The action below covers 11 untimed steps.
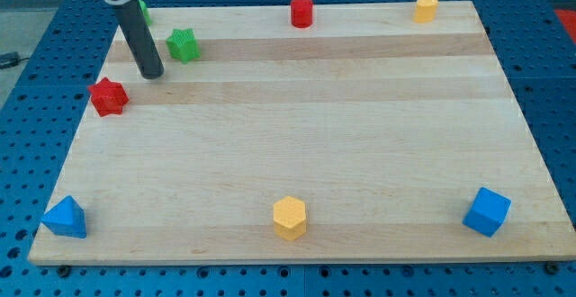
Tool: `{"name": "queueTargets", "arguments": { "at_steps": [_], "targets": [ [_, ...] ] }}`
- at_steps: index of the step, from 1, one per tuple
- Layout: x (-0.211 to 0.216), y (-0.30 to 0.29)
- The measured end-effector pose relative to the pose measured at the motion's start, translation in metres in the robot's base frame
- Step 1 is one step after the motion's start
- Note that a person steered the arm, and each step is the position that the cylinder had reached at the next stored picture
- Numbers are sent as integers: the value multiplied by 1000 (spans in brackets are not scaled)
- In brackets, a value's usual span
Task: Put the green circle to the top of the green star
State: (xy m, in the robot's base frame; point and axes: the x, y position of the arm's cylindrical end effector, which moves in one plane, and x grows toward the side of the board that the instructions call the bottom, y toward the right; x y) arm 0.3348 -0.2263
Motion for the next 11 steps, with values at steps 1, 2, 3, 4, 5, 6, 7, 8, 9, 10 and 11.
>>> {"name": "queueTargets", "arguments": {
  "at_steps": [1,2,3,4,5,6,7,8,9,10,11],
  "targets": [
    [-25,-43],
    [-53,-78],
    [-60,-78],
    [-95,-77],
    [-127,-77],
    [-140,-72],
    [-139,-61],
    [-129,-40],
    [-124,-18],
    [-116,-7],
    [-114,10]
  ]
}}
